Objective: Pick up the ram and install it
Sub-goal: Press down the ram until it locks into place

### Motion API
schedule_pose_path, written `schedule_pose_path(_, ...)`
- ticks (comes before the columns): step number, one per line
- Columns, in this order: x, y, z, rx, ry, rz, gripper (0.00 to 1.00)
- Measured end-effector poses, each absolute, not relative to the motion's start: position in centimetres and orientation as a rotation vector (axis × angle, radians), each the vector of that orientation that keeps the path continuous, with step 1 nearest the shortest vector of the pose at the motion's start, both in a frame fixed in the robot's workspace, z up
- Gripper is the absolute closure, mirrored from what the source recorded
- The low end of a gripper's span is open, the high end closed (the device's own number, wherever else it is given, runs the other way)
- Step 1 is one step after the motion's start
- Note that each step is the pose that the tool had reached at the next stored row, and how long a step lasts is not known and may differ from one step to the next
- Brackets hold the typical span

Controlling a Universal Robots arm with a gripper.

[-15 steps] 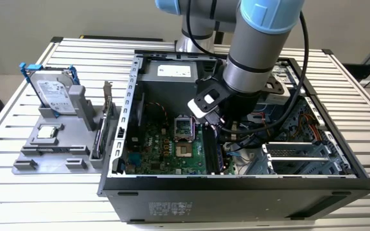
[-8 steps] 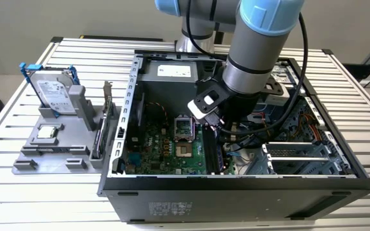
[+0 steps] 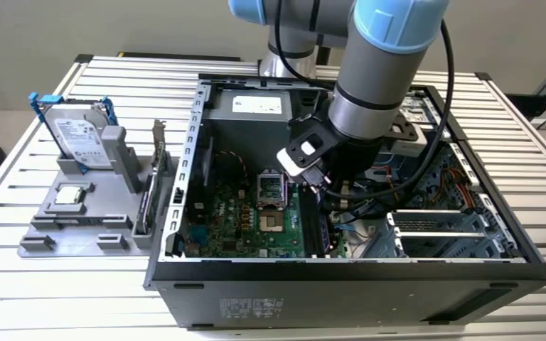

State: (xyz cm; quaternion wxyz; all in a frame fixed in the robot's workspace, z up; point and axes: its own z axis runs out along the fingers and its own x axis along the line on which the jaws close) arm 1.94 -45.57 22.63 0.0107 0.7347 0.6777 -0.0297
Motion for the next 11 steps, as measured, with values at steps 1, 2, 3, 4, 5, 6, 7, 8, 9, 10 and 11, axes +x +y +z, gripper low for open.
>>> schedule_pose_path(1,1.94,-45.57,22.61,2.292,2.115,-0.093,1.00)
schedule_pose_path(2,1.94,-45.57,22.58,2.292,2.115,-0.093,1.00)
schedule_pose_path(3,1.94,-45.57,22.56,2.292,2.115,-0.093,1.00)
schedule_pose_path(4,1.94,-45.57,22.53,2.292,2.115,-0.093,1.00)
schedule_pose_path(5,1.94,-45.57,22.50,2.292,2.115,-0.093,1.00)
schedule_pose_path(6,1.94,-45.57,22.47,2.292,2.115,-0.093,1.00)
schedule_pose_path(7,1.94,-45.57,22.44,2.292,2.115,-0.093,1.00)
schedule_pose_path(8,1.94,-45.58,22.41,2.292,2.114,-0.093,1.00)
schedule_pose_path(9,1.94,-45.58,22.39,2.292,2.114,-0.093,1.00)
schedule_pose_path(10,1.94,-45.58,22.36,2.292,2.114,-0.093,1.00)
schedule_pose_path(11,1.94,-45.58,22.33,2.292,2.114,-0.093,1.00)
